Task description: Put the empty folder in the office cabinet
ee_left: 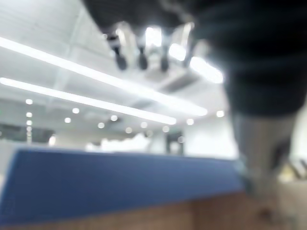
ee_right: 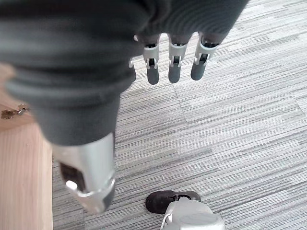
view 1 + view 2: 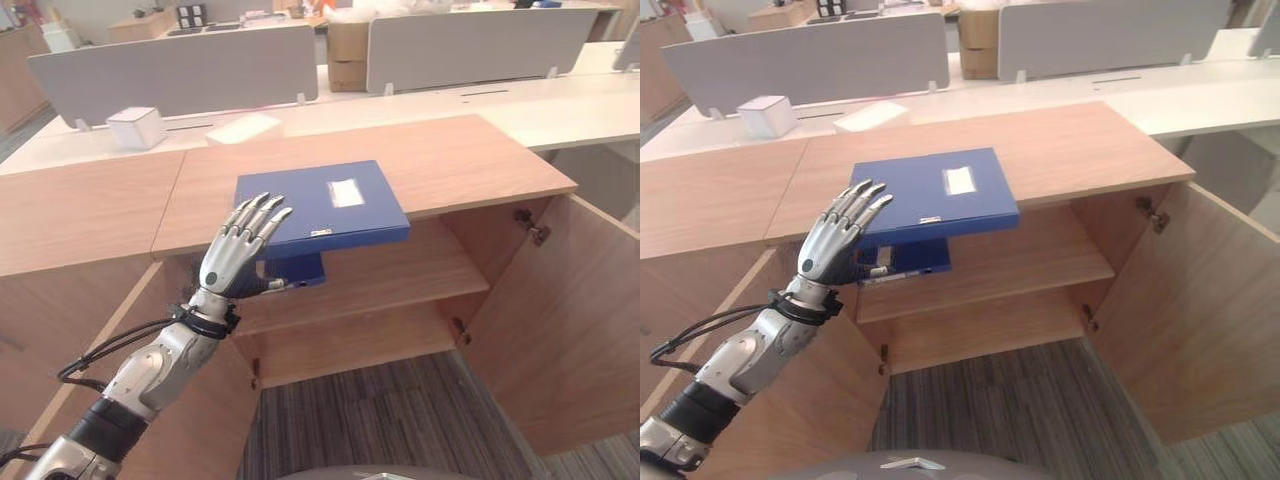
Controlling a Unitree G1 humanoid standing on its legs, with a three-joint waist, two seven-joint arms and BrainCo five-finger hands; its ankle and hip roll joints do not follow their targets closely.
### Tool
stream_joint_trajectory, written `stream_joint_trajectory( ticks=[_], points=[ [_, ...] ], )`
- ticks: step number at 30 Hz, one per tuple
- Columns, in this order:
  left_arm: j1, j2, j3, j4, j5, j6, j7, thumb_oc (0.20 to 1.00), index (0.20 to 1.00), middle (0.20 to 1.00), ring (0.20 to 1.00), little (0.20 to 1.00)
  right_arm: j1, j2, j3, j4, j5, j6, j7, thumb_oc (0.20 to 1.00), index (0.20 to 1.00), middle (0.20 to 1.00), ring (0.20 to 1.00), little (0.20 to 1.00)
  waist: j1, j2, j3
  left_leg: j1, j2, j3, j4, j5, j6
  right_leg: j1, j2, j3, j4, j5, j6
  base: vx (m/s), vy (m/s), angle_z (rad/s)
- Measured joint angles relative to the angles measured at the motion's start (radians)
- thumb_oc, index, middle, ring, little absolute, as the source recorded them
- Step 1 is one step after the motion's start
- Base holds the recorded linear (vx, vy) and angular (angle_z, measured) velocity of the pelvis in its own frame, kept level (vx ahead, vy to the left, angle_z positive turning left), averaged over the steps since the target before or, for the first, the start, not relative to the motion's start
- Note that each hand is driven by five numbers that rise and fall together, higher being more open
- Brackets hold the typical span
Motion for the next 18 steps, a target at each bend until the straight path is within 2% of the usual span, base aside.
stream_joint_trajectory(
  ticks=[1, 7, 14, 18],
  points=[
    [-0.027, 0.001, -0.028, 0.013, 0.026, 0.0, -0.008, 1.0, 1.0, 1.0, 1.0, 1.0, 0.002, -0.003, 0.0, 0.002, 0.0, 0.001, -0.001, 1.0, 1.0, 1.0, 1.0, 1.0, 0.006, 0.001, 0.0, -0.002, 0.0, 0.003, 0.0, 0.0, 0.0, -0.001, 0.0, 0.003, 0.0, 0.001, 0.0, 0.0, 0.007, -0.11],
    [-0.06, 0.0, -0.097, 0.057, 0.068, -0.002, -0.028, 1.0, 1.0, 1.0, 1.0, 1.0, 0.004, -0.014, 0.0, 0.002, 0.0, -0.001, -0.002, 1.0, 1.0, 1.0, 1.0, 1.0, -0.018, 0.002, -0.002, -0.001, 0.001, 0.018, 0.0, -0.003, 0.003, -0.005, 0.0, 0.016, 0.0, 0.002, 0.0, 0.0, 0.003, -0.05],
    [-0.075, -0.005, -0.115, 0.117, 0.103, 0.002, -0.039, 1.0, 1.0, 1.0, 1.0, 1.0, 0.018, -0.016, -0.029, 0.002, 0.001, -0.001, -0.003, 1.0, 1.0, 1.0, 1.0, 1.0, -0.02, 0.003, -0.002, -0.004, 0.002, 0.029, 0.0, -0.003, 0.003, -0.019, 0.001, 0.027, 0.0, 0.008, -0.002, -0.01, 0.0, -0.05],
    [-0.075, -0.005, -0.115, 0.144, 0.112, 0.027, -0.038, 1.0, 1.0, 1.0, 1.0, 1.0, 0.018, -0.017, -0.029, 0.002, 0.001, -0.002, -0.003, 1.0, 1.0, 1.0, 1.0, 1.0, -0.019, -0.002, 0.0, -0.005, 0.003, 0.031, 0.0, -0.003, 0.003, -0.02, 0.001, 0.028, 0.0, 0.008, -0.001, 0.0, 0.0, -0.01]
  ],
)
